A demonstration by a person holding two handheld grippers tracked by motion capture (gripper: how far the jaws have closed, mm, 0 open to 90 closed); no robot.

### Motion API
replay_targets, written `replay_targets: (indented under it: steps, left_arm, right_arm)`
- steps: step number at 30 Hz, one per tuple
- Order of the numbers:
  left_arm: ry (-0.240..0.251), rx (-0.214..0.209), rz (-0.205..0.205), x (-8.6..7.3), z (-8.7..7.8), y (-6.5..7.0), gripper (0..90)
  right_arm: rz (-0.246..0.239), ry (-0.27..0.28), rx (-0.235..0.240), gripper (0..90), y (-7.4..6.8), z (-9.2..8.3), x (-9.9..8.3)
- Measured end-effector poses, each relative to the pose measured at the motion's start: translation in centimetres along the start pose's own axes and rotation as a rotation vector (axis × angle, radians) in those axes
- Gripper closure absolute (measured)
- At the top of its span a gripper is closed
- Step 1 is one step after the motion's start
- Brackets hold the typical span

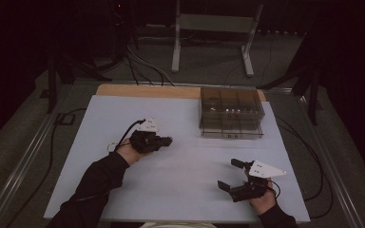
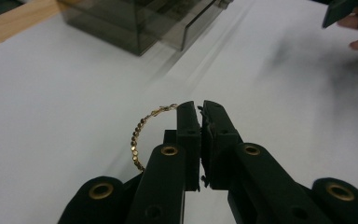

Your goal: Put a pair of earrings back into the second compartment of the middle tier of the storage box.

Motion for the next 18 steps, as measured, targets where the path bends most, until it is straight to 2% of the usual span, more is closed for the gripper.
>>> replay_targets:
  steps: [14, 18]
  left_arm:
    - [0.018, -0.073, 0.029, 2.9, 2.8, 1.0, 87.6]
    - [0.034, -0.09, 0.022, 3.6, 3.4, 1.1, 87.6]
  right_arm:
    - [-0.003, -0.005, -0.003, 0.0, -0.1, 0.0, 0.0]
    - [-0.006, -0.01, -0.004, 0.0, -0.1, 0.0, 0.0]
Point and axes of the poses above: each handheld gripper's, and its own axes: z roughly forward along the jaws, x roughly out of its top, y roughly to its right, the point moved 4 cm from there along z, roughly forward along the jaws, and after that the axes turned 6 degrees about -x, right-handed, at the moved point
